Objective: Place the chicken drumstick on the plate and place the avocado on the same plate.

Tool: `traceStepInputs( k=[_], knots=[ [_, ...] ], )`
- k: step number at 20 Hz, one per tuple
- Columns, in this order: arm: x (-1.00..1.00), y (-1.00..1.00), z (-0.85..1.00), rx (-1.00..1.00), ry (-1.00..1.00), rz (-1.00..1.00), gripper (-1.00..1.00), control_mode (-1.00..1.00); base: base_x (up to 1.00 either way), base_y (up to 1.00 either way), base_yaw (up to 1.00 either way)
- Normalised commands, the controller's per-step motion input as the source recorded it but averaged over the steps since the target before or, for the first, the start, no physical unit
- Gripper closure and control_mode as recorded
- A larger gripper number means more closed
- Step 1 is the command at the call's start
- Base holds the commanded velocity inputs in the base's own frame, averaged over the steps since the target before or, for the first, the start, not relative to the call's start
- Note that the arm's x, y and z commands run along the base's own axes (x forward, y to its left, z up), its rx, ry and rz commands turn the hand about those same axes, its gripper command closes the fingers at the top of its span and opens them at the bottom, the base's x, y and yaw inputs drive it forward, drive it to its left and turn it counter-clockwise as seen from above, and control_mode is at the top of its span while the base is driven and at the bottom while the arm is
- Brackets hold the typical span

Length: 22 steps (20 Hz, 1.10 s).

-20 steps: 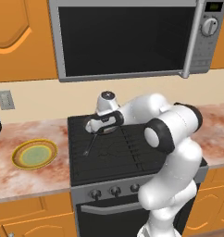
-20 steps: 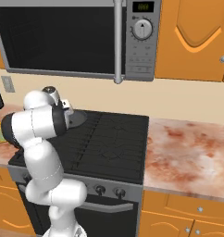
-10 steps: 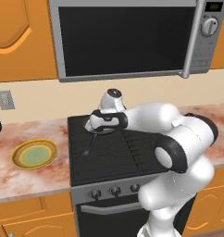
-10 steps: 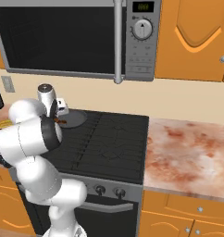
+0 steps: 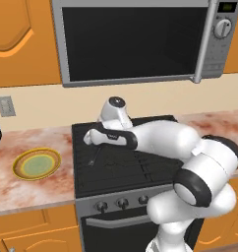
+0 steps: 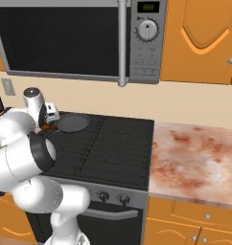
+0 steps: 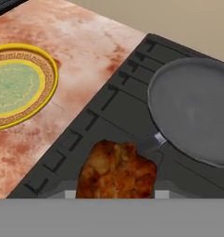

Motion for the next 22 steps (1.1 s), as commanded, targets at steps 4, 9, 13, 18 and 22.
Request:
traceStepInputs(
  k=[4,9,13,18,22],
  knots=[
    [-0.25,0.36,0.32,0.00,0.02,0.01,1.00,-1.00,0.00,0.00,0.00],
    [-0.22,0.53,0.15,0.00,0.01,0.00,1.00,-1.00,0.00,0.00,0.00],
    [-0.11,0.67,0.02,0.00,0.00,0.02,1.00,-1.00,0.00,0.00,0.00],
    [-0.08,0.69,0.00,-0.02,0.00,0.02,1.00,-1.00,0.00,0.00,0.00],
    [-0.01,0.53,0.00,-0.02,0.02,0.01,1.00,-1.00,0.00,0.00,0.00]
  ],
)
